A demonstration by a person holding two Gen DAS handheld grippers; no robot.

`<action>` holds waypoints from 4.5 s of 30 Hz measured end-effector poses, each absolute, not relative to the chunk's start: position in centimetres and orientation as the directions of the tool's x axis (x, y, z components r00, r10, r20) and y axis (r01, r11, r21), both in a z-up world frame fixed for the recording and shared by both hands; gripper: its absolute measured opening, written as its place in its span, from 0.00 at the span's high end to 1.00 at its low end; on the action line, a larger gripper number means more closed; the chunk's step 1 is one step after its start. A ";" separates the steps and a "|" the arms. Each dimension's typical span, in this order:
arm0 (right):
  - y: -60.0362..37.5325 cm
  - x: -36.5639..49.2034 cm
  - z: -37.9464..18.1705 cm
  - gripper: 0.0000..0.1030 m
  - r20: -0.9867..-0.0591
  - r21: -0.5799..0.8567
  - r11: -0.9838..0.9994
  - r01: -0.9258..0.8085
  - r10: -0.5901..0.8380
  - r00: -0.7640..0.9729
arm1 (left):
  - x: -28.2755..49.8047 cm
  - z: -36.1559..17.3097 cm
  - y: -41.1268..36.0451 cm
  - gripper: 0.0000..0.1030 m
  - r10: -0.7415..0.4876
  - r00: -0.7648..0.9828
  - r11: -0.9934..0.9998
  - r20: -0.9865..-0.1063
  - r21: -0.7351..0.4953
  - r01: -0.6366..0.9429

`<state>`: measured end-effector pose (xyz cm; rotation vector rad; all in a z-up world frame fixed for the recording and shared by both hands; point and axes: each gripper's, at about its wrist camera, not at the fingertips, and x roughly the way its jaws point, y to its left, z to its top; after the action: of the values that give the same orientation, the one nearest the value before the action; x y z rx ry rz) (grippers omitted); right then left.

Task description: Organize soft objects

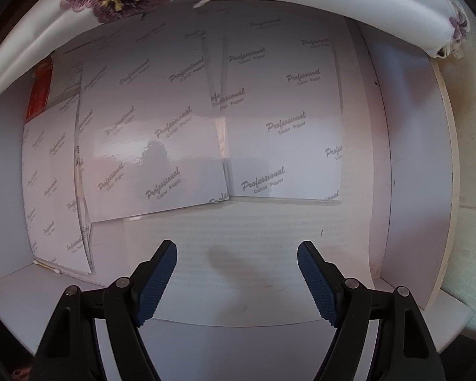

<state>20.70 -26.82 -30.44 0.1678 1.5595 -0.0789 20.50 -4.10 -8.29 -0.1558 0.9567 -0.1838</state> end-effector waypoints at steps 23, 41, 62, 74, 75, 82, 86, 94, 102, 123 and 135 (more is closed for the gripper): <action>-25.1 21.0 -31.0 0.23 -0.993 0.117 0.981 0.152 0.120 -0.007 | 27.0 -5.5 -7.4 0.57 -0.393 0.564 0.917 -0.726 -0.357 0.178; -25.0 20.8 -31.1 0.23 -0.991 0.135 0.980 0.145 0.136 0.004 | 34.7 -10.3 -14.9 0.57 -0.345 0.513 0.937 -0.786 -0.255 0.241; -23.6 21.0 -31.9 0.23 -0.988 0.151 0.979 0.137 0.152 -0.002 | 34.3 -11.2 -13.0 0.40 -0.291 0.548 0.956 -0.784 -0.219 0.194; -23.3 20.9 -31.9 0.23 -0.988 0.154 0.981 0.121 0.156 -0.002 | 35.7 -12.2 -13.6 0.40 -0.143 0.569 0.988 -0.810 -0.080 0.135; -23.3 20.9 -31.9 0.23 -0.988 0.155 0.981 0.120 0.156 -0.001 | 36.1 -12.7 -13.3 0.40 -0.142 0.557 0.989 -0.818 -0.089 0.122; -23.0 20.9 -32.0 0.23 -0.988 0.151 0.982 0.110 0.152 -0.003 | 36.3 -13.4 -12.9 0.39 -0.162 0.555 0.986 -0.816 -0.114 0.121; -22.8 20.9 -31.9 0.23 -0.989 0.150 0.983 0.111 0.151 -0.001 | 35.4 -12.7 -12.6 0.39 -0.178 0.564 0.984 -0.806 -0.134 0.118; -22.4 20.8 -31.9 0.23 -0.990 0.137 0.986 0.099 0.138 0.004 | 32.6 -11.4 -11.8 0.38 -0.173 0.592 0.985 -0.787 -0.134 0.110; -21.9 20.8 -31.7 0.23 -0.993 0.120 0.989 0.083 0.119 0.013 | 29.6 -10.6 -10.7 0.37 -0.156 0.611 0.987 -0.776 -0.103 0.121; -20.3 20.1 -30.0 0.12 -0.994 0.048 0.999 0.005 0.048 0.103 | 21.8 -9.7 -6.3 0.37 -0.106 0.625 0.994 -0.773 -0.070 0.083; -21.7 19.5 -23.3 0.07 -0.953 0.061 0.997 0.049 0.044 0.299 | 17.0 -8.8 -5.0 0.37 -0.094 0.649 0.995 -0.755 -0.061 0.074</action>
<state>19.46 -21.68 -23.28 0.0840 1.2676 -0.0037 17.01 -4.99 -8.77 -0.0251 0.8595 -0.0957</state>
